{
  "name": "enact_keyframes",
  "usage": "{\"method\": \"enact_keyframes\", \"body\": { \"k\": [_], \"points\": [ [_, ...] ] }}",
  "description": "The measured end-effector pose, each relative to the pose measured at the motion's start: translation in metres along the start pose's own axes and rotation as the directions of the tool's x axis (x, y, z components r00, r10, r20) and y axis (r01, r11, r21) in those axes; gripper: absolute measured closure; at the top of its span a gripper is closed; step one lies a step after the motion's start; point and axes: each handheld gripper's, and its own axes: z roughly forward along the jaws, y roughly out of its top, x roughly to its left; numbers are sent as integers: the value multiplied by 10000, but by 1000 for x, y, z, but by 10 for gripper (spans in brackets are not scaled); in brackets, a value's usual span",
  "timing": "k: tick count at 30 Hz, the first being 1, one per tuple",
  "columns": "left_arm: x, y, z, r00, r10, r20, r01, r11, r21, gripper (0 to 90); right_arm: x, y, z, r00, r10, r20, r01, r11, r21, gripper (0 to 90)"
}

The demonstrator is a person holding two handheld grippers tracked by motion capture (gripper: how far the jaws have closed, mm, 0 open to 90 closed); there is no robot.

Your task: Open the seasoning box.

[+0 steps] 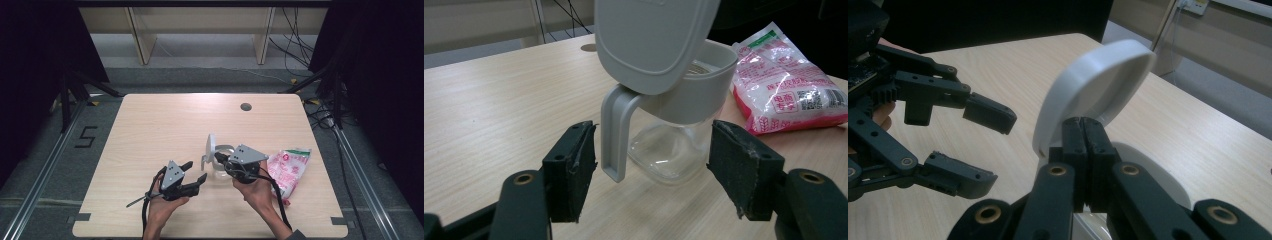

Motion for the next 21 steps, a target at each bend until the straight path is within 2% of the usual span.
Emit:
{"method": "enact_keyframes", "body": {
  "k": [2,3,4,6,9,10,11,12,13,16,17,19,21],
  "points": [
    [-1,-1,-1,10000,51,18,-51,10000,20,345,0,0,1,10000,28,-47,-28,10000,-25,900],
    [-1,-1,-1,10000,76,13,-76,10000,57,345,-1,0,1,9997,-226,-43,226,9997,-75,900],
    [-2,-1,-1,10000,57,22,-58,10000,72,345,-1,0,1,9997,-228,-46,228,9997,-51,900],
    [-2,-1,-2,10000,47,59,-47,10000,-19,344,0,0,0,10000,49,-68,-49,10000,12,899],
    [-4,-3,-2,9999,-44,90,44,10000,-12,336,-3,0,-3,10000,26,-22,-26,10000,24,889],
    [-2,-2,-3,9994,314,132,-314,9995,27,332,-4,-1,-4,10000,86,-5,-86,9999,95,885],
    [-2,-3,-3,9995,297,115,-297,9996,19,328,-5,-3,-5,9999,142,73,-142,9999,19,881],
    [-4,-4,-3,10000,-27,61,26,10000,34,324,-8,-4,-7,10000,28,-15,-28,9999,102,876],
    [-2,-4,-3,9996,246,98,-246,9997,29,321,-10,-6,-9,10000,1,76,-1,10000,84,871],
    [-2,-6,-4,9996,261,147,-261,9997,41,317,-13,-13,-14,9991,334,266,-338,9993,162,851],
    [-4,-8,-4,9999,38,163,-37,10000,-38,314,-16,-15,-17,9995,215,240,-220,9995,235,841],
    [-4,-9,-5,9999,-3,114,3,10000,3,310,-19,-20,-21,9977,565,384,-576,9979,300,812],
    [-5,-10,-5,9997,-212,100,213,9998,-5,308,-24,-25,-26,9970,617,460,-629,9977,248,780]
  ]
}}
